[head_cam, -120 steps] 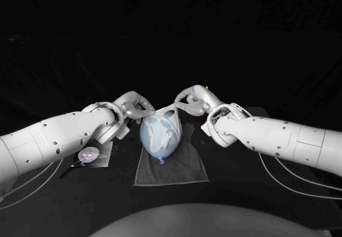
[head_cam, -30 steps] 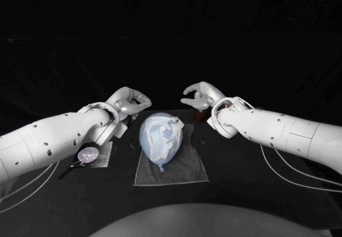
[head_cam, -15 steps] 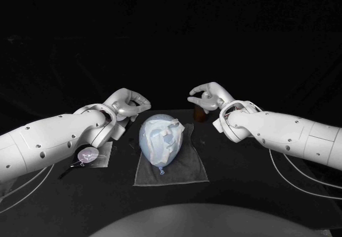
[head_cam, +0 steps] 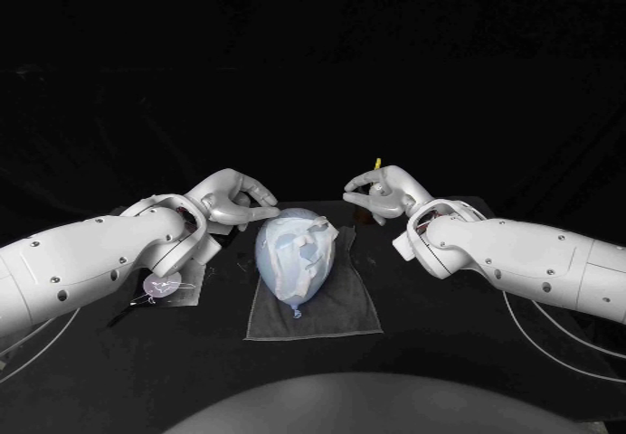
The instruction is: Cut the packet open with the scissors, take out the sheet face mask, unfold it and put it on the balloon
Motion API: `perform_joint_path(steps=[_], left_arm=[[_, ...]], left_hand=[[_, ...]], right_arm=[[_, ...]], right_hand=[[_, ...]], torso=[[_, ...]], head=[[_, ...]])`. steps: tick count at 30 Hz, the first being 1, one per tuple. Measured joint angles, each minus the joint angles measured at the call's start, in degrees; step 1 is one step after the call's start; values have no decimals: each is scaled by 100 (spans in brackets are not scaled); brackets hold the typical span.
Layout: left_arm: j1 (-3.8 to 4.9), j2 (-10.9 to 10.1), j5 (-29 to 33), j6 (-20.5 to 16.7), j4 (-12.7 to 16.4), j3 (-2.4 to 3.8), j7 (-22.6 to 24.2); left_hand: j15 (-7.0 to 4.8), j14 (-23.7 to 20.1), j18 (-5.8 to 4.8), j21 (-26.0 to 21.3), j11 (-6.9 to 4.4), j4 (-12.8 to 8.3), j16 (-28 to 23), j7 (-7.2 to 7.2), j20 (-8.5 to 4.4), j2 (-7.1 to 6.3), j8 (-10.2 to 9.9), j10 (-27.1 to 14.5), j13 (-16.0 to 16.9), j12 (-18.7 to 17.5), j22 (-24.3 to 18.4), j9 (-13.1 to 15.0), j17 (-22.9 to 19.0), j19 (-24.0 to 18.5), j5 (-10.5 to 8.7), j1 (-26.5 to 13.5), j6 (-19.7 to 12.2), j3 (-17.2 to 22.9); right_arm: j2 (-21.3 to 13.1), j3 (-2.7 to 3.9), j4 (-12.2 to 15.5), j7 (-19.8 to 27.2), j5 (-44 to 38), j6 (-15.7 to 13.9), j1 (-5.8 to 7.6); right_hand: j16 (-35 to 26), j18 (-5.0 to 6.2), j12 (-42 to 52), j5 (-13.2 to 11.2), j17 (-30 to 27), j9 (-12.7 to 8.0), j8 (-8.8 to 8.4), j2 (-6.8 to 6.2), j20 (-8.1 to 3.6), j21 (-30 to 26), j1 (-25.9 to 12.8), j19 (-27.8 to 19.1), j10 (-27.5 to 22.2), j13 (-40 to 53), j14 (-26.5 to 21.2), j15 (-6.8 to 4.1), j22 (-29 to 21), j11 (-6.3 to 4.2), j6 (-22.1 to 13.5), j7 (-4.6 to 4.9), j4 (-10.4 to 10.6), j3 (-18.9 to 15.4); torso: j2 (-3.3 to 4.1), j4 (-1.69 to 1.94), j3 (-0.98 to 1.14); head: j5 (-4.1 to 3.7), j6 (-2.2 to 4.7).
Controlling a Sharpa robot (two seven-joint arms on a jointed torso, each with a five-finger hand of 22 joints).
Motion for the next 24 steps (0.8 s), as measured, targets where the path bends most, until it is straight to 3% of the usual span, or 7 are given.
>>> perform_joint_path(steps=[10,24], left_arm=[[-18,-29,-515,53,73,-2,23],[-24,-48,-1014,50,117,-3,-41]], left_hand=[[0,0,-1,-25,-40,-27,0,-36,0,57,-21,82,44,117,-2,13,-1,0,0,110,36,-135],[-93,78,-2,54,-91,-90,34,-112,-84,138,-20,175,204,409,205,56,272,130,0,327,174,-261]], right_arm=[[30,-3,-7,-25,-32,322,-49],[107,-3,-67,-82,-108,533,-56]], right_hand=[[-4,-2,89,0,0,-16,0,0,-1,94,0,42,3,0,4,-44,71,-39,20,-19,7,-7],[-4,-40,116,0,-4,-19,0,0,-1,117,0,83,1,4,3,-43,99,-40,40,-3,7,-7]], torso=[[3,-1,-4],[2,-3,1]], head=[[10,0],[-2,0]])
